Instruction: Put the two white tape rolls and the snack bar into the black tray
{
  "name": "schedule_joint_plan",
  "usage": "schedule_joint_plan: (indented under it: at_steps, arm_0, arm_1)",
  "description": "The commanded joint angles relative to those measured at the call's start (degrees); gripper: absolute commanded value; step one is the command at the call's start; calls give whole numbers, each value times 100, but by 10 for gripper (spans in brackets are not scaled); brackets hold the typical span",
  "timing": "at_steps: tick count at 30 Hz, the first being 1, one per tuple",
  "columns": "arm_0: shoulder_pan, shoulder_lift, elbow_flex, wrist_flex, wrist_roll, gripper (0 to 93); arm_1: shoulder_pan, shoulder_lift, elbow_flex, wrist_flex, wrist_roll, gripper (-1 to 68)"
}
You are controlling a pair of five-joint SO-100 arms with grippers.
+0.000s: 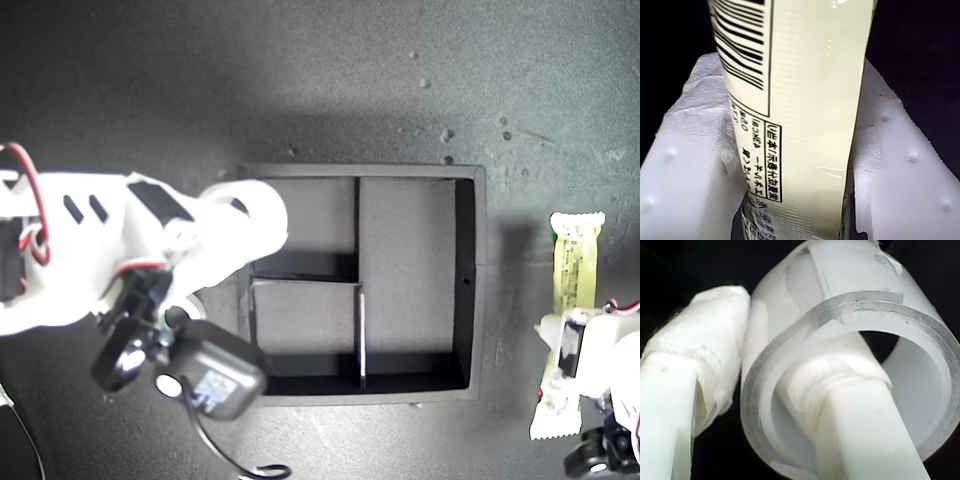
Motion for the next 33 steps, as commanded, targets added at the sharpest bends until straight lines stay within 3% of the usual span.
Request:
schedule_joint_plan:
  at_steps: [1, 9, 16, 33]
  arm_0:
    - [0, -299, -563, 26, 9, 4]
    - [-62, -1327, -1450, 70, 132, 8]
    - [-18, -2109, -2250, 615, -44, 8]
    - [255, -2751, -3138, 1257, -325, 26]
  arm_1:
    - [-35, 26, -826, -237, -896, 17]
    - [149, -299, -1239, -1819, -1204, 17]
    - [167, -1459, -2558, -1617, -1222, 21]
    - [193, -1512, -2470, -1723, -1151, 25]
